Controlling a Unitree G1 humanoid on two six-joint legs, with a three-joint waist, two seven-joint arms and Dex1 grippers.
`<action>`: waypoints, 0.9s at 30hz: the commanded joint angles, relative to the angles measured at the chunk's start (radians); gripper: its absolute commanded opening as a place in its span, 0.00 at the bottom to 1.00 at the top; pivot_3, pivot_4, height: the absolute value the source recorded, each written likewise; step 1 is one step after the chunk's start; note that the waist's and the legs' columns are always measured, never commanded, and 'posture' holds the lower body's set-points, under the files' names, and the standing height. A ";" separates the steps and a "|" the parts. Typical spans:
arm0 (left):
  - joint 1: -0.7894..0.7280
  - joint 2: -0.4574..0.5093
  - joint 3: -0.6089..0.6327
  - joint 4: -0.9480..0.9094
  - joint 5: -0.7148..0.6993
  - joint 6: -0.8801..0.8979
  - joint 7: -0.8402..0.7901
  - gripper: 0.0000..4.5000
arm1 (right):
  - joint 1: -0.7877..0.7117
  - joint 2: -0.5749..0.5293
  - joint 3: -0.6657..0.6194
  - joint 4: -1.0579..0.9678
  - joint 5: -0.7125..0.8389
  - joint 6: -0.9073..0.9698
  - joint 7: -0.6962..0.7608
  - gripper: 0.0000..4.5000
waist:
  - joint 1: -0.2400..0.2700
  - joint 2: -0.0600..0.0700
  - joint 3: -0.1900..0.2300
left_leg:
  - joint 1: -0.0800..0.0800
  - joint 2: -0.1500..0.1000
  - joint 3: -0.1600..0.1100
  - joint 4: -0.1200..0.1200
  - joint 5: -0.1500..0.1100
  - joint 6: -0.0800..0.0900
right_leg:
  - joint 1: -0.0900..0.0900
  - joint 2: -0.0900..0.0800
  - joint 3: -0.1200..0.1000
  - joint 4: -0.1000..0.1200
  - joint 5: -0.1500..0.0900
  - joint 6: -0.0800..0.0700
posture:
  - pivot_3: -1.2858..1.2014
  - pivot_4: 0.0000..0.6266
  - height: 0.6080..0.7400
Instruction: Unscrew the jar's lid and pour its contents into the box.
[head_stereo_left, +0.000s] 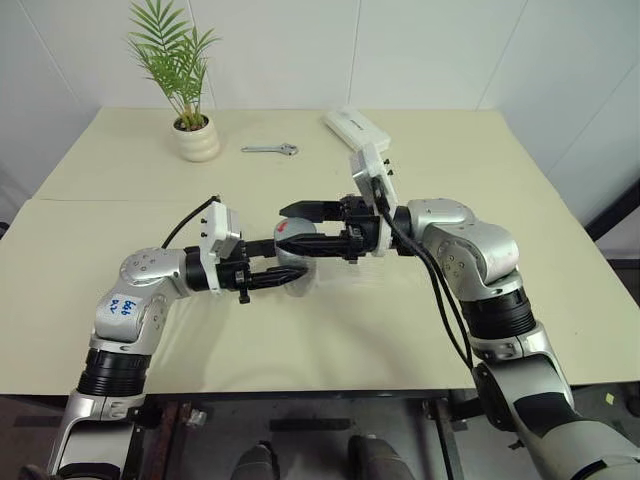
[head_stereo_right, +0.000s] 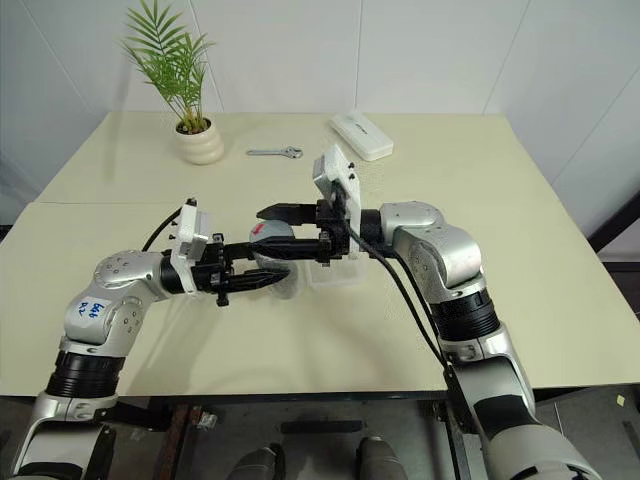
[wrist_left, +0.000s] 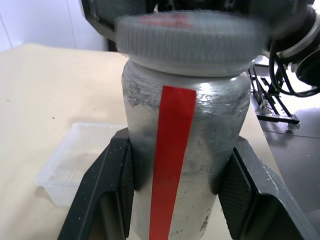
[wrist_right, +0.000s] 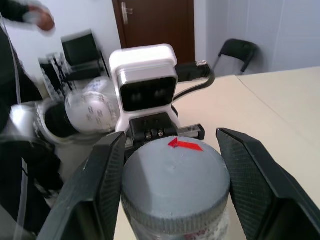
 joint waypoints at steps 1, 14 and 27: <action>0.001 0.008 0.004 -0.029 -0.006 -0.006 -0.002 0.41 | -0.074 0.037 -0.159 -0.014 0.186 0.117 -0.108 0.56 | 0.000 0.000 0.000 | 0.000 0.000 0.000 0.000 0.000 0.000 | 0.000 0.000 0.000 0.000 0.000 0.000 | 0.52 0.24 1.00; 0.042 0.029 0.043 -0.051 -0.027 0.007 0.025 0.41 | 0.215 -0.214 -0.191 0.047 -0.150 -0.240 -0.231 0.56 | 0.003 0.000 0.000 | -0.001 0.000 0.000 0.000 -0.001 0.001 | 0.000 0.000 0.000 -0.003 0.000 0.000 | 0.52 0.24 1.00; -0.007 -0.029 0.078 -0.033 -0.090 0.078 0.091 0.41 | 0.425 -0.191 -0.281 0.504 -0.316 -0.715 -0.322 0.56 | -0.019 0.000 0.000 | 0.001 -0.001 0.004 0.004 -0.001 0.001 | 0.001 0.000 0.004 0.000 0.001 0.003 | 0.52 0.24 1.00</action>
